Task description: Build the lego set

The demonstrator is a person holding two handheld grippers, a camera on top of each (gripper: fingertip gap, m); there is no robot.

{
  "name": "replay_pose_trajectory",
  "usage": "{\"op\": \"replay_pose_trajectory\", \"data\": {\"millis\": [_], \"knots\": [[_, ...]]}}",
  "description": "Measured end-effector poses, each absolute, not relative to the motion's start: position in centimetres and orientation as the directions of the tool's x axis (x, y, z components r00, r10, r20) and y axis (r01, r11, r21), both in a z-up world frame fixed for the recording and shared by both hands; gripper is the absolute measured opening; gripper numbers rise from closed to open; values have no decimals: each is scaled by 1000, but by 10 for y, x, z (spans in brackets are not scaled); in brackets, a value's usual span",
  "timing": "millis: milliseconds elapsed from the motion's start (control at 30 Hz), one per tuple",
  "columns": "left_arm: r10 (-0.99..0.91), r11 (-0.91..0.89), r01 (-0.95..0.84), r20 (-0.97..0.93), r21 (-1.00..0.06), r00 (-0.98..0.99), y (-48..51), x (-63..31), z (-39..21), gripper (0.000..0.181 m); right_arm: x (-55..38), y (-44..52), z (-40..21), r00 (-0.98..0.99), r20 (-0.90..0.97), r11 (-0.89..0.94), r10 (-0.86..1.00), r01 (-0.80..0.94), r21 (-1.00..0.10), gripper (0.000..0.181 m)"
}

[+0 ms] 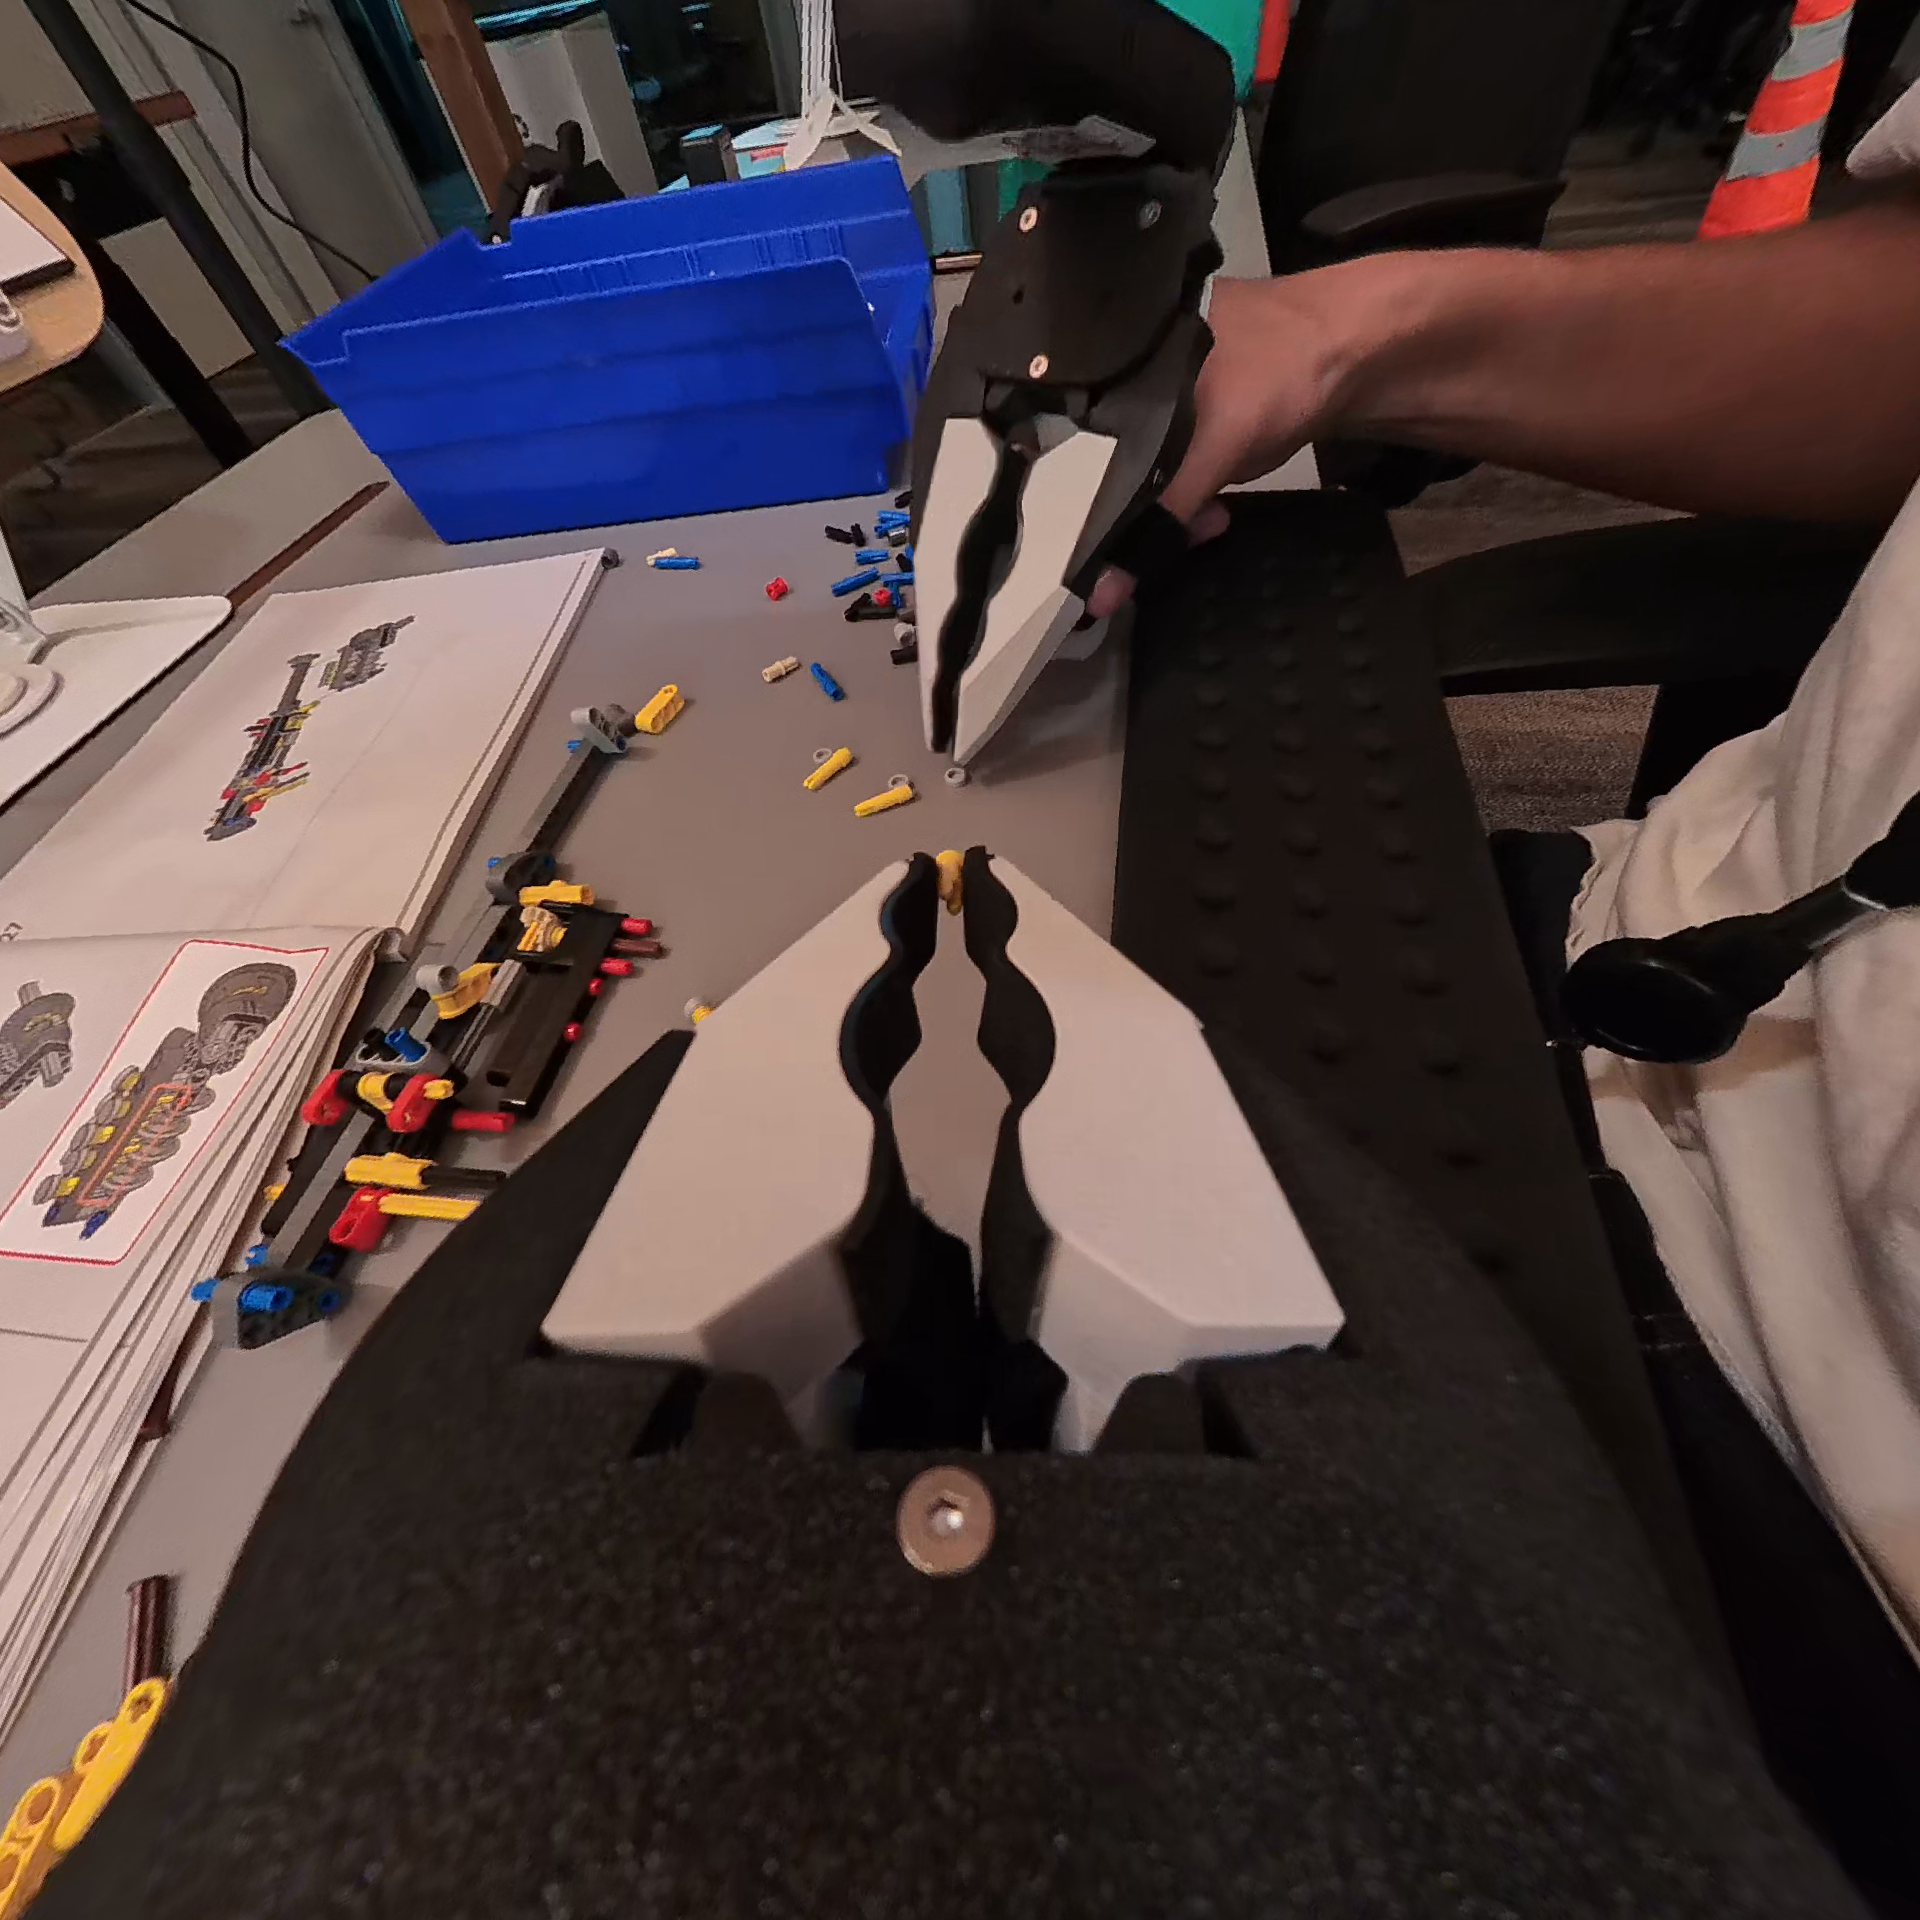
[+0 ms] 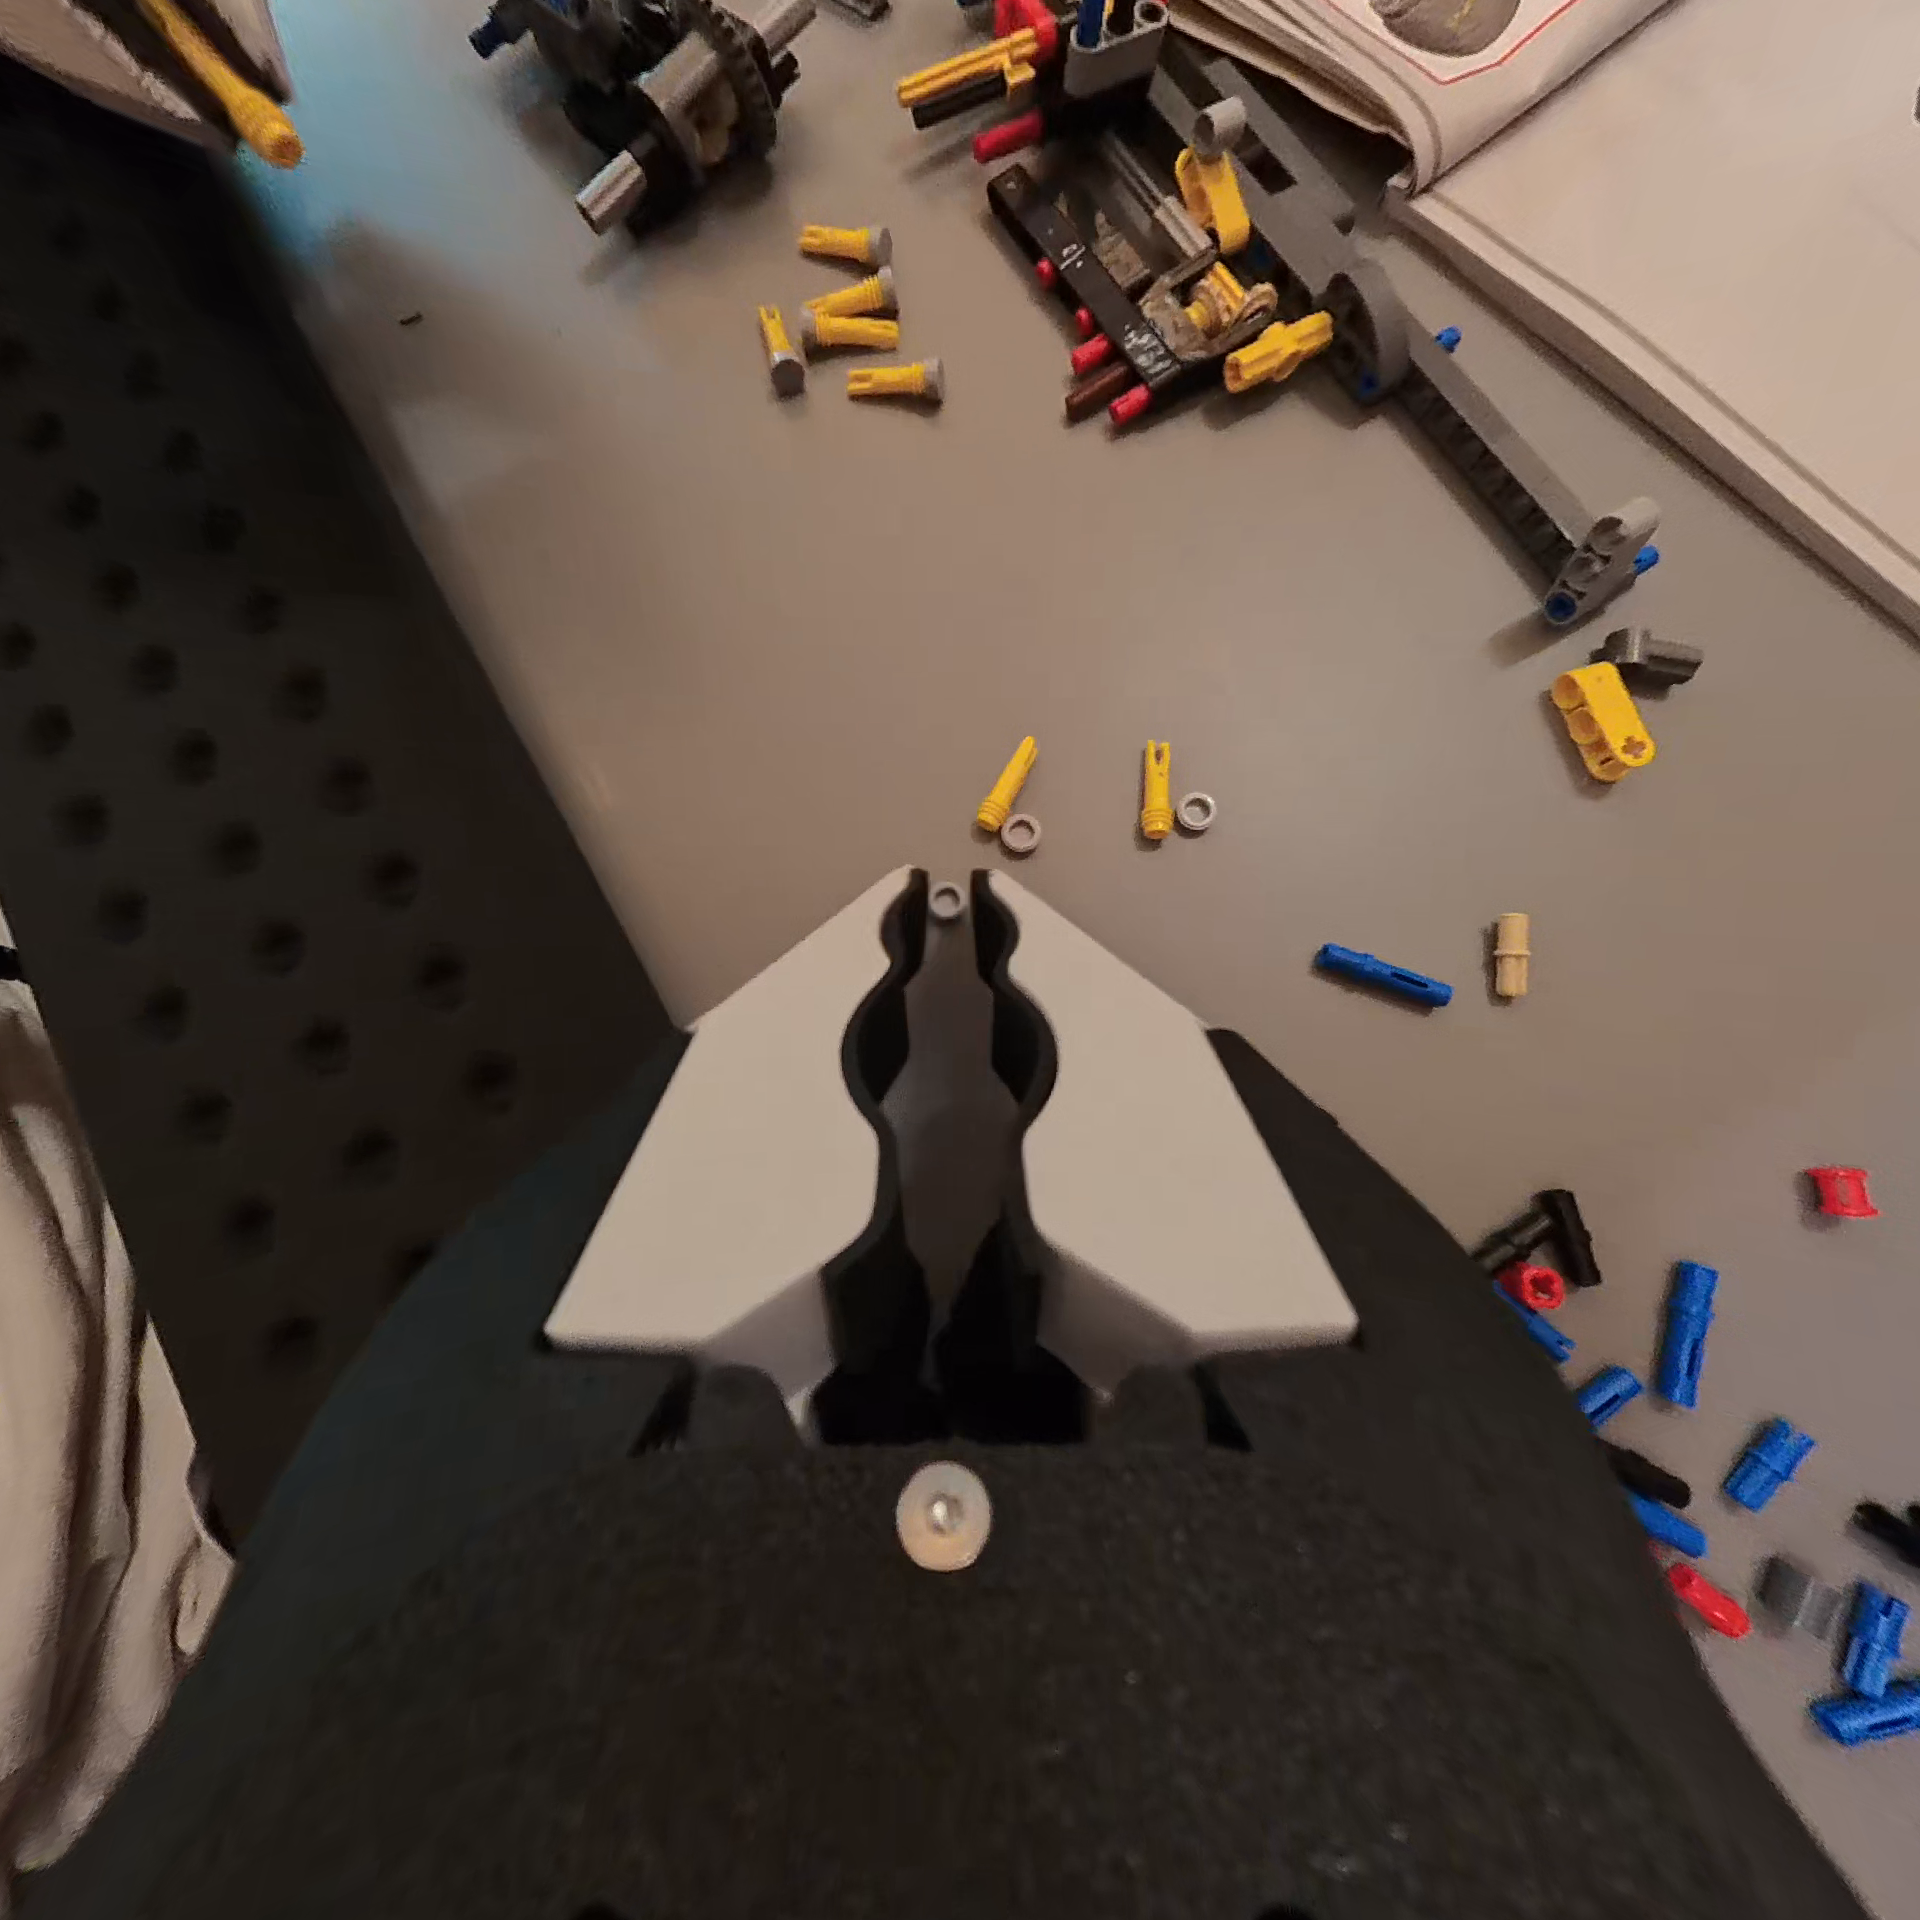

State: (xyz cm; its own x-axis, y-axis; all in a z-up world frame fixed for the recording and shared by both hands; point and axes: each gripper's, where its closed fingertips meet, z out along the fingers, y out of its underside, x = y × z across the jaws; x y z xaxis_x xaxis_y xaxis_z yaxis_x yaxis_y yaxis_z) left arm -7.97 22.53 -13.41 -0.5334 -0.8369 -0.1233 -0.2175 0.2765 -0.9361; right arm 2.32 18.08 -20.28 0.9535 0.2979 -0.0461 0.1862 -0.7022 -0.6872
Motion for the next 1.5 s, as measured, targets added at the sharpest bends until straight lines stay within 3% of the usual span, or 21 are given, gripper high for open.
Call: {"op": "replay_pose_trajectory", "data": {"millis": [267, 433, 533, 633, 700, 800, 1500], "knots": [[-834, 280, -223, -122, -934, -538, 225, -81, -136, 4, 21, 180, -212, 945, -59, -729, 323, 208, -652, 14], [-829, 298, -221, -137, -929, -542, 223, -81, -138, 4, 23, 181, -213, 940, 15, -727, 342, 274, -630, 7], [-847, 294, -216, -149, -931, -511, 227, -76, -135, 4, 14, 194, -193, 923, 96, -630, 373, 328, -704, 7], [-875, 287, -239, -152, -928, -460, 235, -67, -136, 4, -25, 219, -133, 900, -124, -431, 417, 76, -899, 7], [-882, 258, -193, -148, -947, -448, 235, -65, -125, 4, -49, 227, -104, 809, -315, -362, 495, -138, -922, 7], [-890, 206, -136, -128, -969, -438, 237, -67, -110, 4, -63, 236, -91, 731, -421, -330, 537, -277, -902, 7], [-883, 141, -62, -98, -988, -458, 238, -78, -91, 4, -82, 245, -93, 637, -497, -351, 588, -353, -867, 7]]}}
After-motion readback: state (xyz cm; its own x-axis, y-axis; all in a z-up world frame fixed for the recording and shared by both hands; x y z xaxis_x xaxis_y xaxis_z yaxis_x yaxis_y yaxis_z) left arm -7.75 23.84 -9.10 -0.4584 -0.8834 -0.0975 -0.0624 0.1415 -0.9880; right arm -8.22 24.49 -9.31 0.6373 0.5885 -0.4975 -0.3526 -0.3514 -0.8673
